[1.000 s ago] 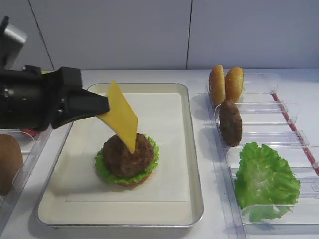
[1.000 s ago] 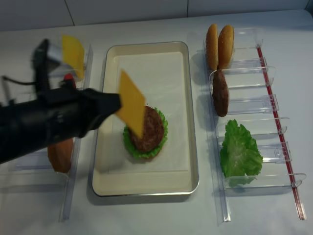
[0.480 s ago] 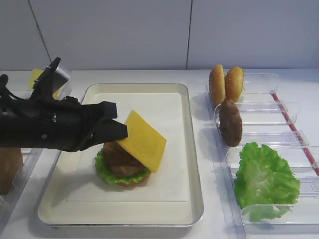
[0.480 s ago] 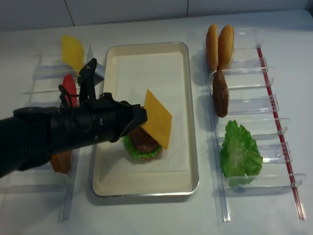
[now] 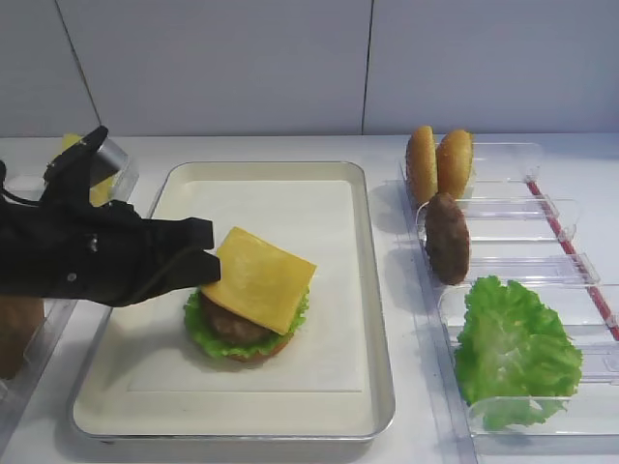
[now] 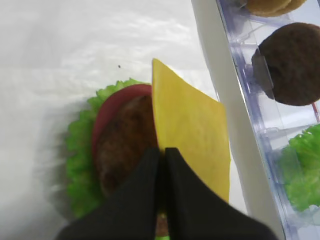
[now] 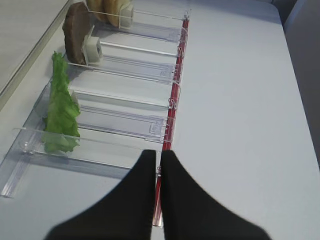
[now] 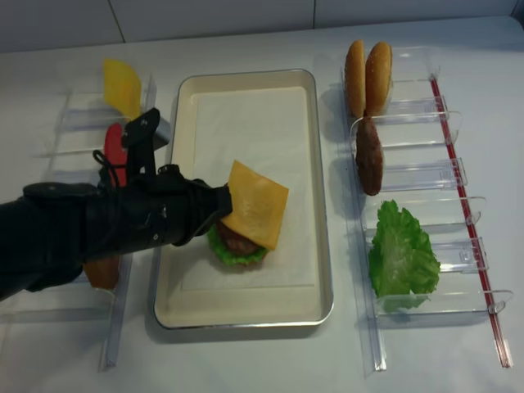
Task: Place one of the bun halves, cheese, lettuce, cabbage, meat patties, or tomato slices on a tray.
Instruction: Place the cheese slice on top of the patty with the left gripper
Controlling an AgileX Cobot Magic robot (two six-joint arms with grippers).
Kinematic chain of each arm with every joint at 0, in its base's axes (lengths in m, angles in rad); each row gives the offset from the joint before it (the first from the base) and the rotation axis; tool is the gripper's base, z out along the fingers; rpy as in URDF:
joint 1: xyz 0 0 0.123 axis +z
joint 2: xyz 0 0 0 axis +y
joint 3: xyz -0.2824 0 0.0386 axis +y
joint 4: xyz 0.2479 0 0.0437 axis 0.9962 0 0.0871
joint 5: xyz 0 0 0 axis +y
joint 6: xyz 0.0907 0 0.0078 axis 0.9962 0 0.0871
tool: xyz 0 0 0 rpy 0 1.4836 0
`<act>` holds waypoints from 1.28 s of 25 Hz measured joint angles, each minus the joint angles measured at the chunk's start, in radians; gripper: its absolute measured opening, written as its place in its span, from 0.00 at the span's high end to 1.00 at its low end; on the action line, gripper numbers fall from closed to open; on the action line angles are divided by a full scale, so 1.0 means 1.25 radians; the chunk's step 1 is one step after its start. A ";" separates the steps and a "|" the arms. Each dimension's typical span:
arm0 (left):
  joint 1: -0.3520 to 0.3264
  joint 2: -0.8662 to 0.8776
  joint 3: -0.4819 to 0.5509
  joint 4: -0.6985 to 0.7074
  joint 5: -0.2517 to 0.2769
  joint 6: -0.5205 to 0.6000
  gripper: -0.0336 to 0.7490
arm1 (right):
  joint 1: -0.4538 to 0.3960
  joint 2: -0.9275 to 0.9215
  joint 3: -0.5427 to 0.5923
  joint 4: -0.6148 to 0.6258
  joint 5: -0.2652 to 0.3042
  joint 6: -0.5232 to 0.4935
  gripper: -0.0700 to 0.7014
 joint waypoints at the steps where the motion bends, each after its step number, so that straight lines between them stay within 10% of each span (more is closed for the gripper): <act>1: 0.000 -0.006 0.001 0.000 -0.010 0.000 0.94 | 0.000 0.000 0.000 0.000 0.000 0.000 0.20; 22: 0.000 -0.031 0.039 0.006 -0.029 0.011 0.94 | 0.000 0.000 0.000 0.000 0.000 0.000 0.20; 32: 0.001 -0.031 0.039 0.006 -0.020 0.039 0.35 | 0.000 0.000 0.000 0.000 0.000 0.000 0.20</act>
